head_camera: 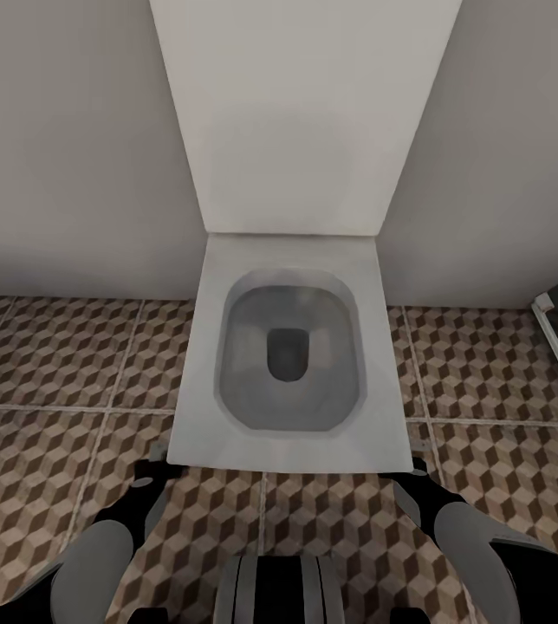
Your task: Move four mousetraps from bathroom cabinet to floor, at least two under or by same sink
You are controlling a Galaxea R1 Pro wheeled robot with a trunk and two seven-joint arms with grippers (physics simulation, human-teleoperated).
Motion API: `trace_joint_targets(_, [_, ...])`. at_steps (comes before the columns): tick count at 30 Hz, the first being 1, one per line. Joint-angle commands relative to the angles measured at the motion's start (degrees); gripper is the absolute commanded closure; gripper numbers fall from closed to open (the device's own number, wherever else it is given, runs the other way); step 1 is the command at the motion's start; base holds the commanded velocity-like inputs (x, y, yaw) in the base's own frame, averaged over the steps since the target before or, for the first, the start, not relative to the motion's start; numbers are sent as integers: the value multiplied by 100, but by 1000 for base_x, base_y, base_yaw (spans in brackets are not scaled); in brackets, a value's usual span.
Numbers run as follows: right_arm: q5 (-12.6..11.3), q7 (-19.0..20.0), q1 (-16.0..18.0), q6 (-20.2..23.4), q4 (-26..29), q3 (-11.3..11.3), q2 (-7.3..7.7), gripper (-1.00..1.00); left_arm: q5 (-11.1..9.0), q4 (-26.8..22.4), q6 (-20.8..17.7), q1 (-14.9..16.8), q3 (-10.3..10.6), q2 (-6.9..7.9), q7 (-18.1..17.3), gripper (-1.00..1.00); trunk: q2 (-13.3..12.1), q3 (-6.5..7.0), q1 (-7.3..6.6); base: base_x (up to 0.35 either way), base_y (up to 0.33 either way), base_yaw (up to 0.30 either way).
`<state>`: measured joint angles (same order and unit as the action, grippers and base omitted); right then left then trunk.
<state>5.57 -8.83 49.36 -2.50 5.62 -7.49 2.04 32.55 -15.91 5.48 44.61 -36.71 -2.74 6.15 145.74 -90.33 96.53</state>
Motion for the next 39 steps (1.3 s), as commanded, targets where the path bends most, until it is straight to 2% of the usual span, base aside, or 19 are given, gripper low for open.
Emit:
trace_joint_targets(1, [49,2,3,-23,-8,-50,-1,100,67,-12,23,4,-45,-2,29,100,1,-3,-1,0,0,0])
trace_joint_targets(6, [49,2,3,-23,-8,-50,-1,100,67,-45,49,4,-46,13,33,100,1,-3,-1,0,0,0])
trace_joint_targets(18, [49,-2,3,-23,-8,-47,-10,100,67,-169,452,4,-47,73,27,100,1,-3,-1,0,0,0])
trace_joint_targets(29, [43,0,3,-23,-8,-50,-10,100,67,-90,591,4,-47,89,18,100,1,-3,-1,0,0,0])
trace_joint_targets(39, [40,-4,3,-25,-8,-50,-10,100,67,28,563,4,-47,103,16,100,1,-3,-1,0,0,0])
